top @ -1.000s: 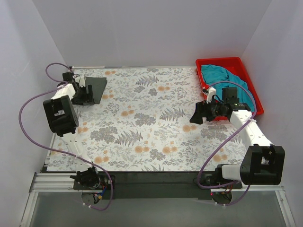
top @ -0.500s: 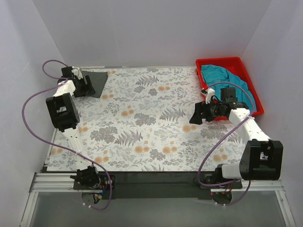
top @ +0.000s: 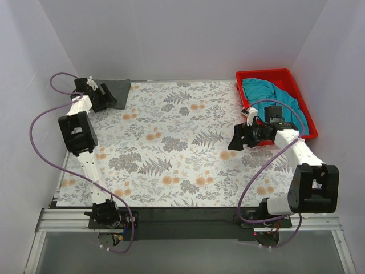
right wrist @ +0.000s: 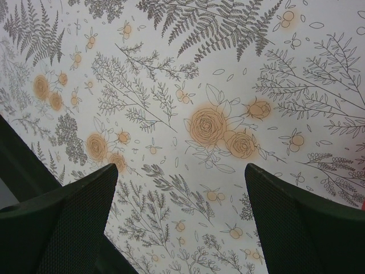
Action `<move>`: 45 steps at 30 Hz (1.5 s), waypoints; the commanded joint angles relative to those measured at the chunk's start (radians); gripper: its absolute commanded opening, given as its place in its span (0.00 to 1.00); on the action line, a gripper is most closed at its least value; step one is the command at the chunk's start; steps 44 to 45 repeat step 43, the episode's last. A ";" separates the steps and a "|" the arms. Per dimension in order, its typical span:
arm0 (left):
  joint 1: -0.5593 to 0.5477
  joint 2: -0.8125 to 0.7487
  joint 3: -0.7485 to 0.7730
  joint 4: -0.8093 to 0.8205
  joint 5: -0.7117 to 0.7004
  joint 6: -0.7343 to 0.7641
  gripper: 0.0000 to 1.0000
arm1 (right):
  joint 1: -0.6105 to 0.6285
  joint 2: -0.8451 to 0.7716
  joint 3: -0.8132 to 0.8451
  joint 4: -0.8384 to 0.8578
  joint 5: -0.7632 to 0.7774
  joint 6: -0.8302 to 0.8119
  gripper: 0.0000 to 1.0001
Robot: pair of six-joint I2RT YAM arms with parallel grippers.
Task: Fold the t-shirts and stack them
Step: Neatly place the folded tshirt to the corner, then reset both grippers
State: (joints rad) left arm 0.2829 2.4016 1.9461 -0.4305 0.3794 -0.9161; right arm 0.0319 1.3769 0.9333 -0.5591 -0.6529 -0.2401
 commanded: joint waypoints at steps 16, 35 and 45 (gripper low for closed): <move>-0.067 -0.381 -0.138 -0.171 0.026 0.227 0.86 | -0.021 -0.036 0.180 -0.002 0.036 -0.024 0.98; -0.309 -1.125 -0.808 -0.286 0.044 0.258 0.90 | -0.058 -0.318 -0.002 -0.071 0.211 -0.111 0.98; -0.312 -1.219 -0.928 -0.283 0.023 0.255 0.90 | -0.058 -0.389 -0.102 -0.076 0.272 -0.139 0.98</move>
